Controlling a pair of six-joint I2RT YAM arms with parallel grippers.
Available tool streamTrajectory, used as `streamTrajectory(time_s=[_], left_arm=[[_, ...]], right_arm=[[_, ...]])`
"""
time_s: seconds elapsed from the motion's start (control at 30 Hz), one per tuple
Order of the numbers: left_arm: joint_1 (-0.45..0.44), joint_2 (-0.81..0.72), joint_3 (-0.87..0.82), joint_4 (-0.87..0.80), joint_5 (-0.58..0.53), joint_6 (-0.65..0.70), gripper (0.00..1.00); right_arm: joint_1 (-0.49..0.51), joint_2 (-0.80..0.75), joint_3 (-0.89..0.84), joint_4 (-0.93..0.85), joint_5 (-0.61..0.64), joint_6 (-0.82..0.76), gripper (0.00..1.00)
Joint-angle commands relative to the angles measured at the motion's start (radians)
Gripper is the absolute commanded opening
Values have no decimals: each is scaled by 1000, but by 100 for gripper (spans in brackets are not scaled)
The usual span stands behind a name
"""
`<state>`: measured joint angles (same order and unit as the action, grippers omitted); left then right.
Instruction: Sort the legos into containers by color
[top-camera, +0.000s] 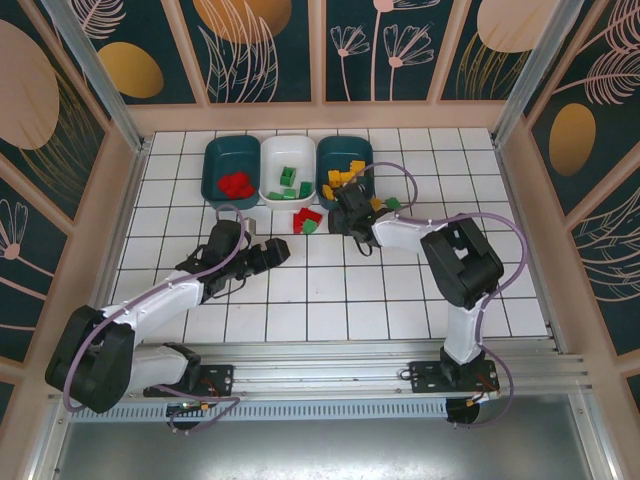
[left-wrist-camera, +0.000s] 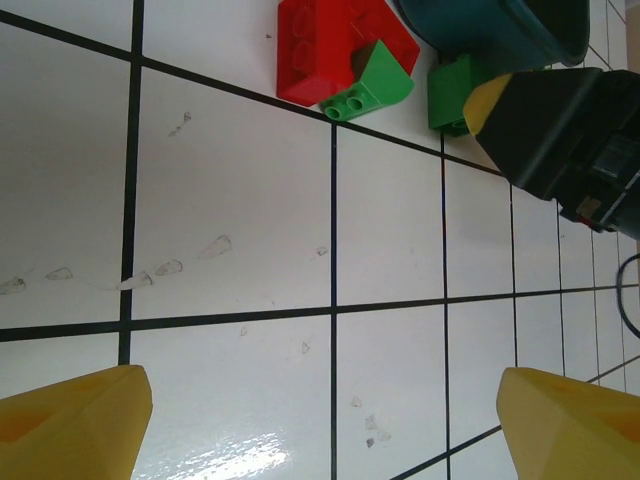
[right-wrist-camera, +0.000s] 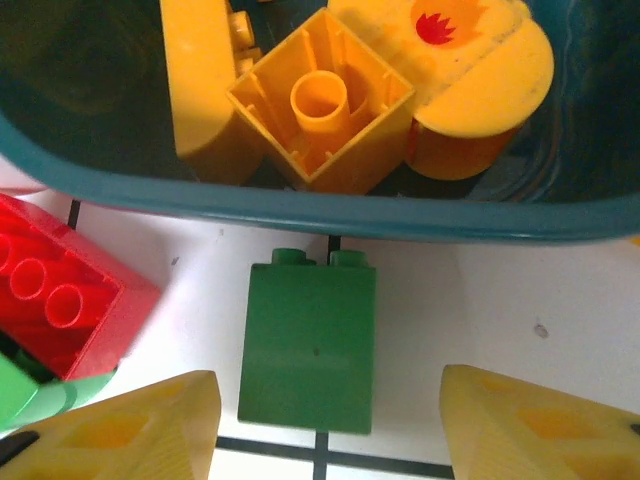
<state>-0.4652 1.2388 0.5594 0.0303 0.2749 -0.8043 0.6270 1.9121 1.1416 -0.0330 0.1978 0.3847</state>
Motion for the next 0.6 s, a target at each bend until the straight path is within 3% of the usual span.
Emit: streamTrajectory(time_s=[0.0, 0.23, 0.57], left_arm=[[-4, -27, -4, 17, -20, -8, 90], [-3, -35, -9, 8, -26, -5, 90], [-4, -35, -18, 1, -35, 8, 92]], right_arm=[[-8, 42, 28, 22, 21, 21, 55], [-11, 50, 40, 25, 11, 13, 53], [21, -55, -28, 57, 49, -10, 25]])
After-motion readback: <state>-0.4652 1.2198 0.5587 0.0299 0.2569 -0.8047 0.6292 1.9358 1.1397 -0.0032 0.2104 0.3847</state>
